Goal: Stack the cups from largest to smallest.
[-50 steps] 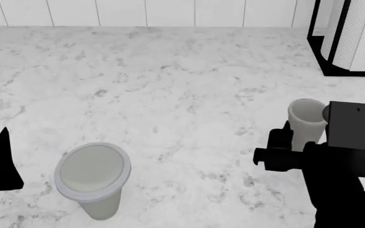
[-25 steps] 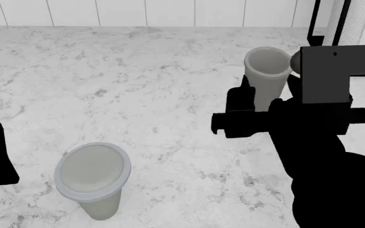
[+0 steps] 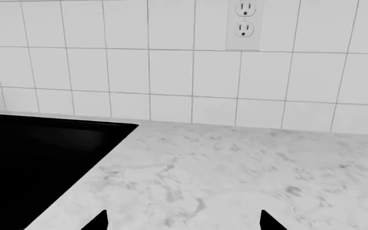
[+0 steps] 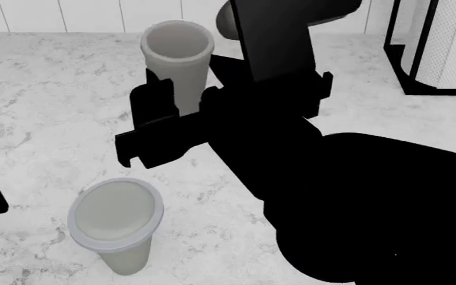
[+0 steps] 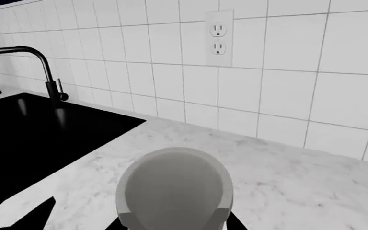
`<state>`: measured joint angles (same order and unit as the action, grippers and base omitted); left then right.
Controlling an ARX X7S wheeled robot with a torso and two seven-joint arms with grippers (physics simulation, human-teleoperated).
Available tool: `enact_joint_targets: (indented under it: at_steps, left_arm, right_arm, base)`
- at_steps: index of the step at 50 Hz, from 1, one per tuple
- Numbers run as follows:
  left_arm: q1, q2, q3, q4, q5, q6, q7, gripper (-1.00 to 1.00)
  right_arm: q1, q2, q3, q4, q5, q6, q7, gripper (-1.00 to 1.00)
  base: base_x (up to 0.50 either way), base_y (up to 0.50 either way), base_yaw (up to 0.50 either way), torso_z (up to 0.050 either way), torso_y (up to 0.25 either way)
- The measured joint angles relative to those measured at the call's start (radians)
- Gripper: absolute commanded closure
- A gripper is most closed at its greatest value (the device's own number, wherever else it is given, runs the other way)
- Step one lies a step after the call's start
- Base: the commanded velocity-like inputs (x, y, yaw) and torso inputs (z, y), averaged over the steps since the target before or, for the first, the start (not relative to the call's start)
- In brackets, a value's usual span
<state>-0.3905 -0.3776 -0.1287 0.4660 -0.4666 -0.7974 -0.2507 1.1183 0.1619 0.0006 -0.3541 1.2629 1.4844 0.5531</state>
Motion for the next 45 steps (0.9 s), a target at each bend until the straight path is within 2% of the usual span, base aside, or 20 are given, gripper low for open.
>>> enact_joint_targets:
  at_steps: [21, 45]
  left_arm:
    - [-0.012, -0.006, 0.005, -0.019, 0.002, 0.008, -0.004, -1.00]
    - [-0.013, -0.015, 0.004, -0.026, -0.004, 0.012, -0.004, -1.00]
  right_arm:
    - [-0.004, -0.068, -0.083, 0.040, 0.157, -0.030, 0.073, 1.00]
    - [-0.081, -0.029, -0.201, 0.045, 0.071, -0.137, -0.014, 1.00]
  base:
    - [0.00, 0.00, 0.00, 0.000, 0.000]
    - [0.00, 0.00, 0.00, 0.000, 0.000]
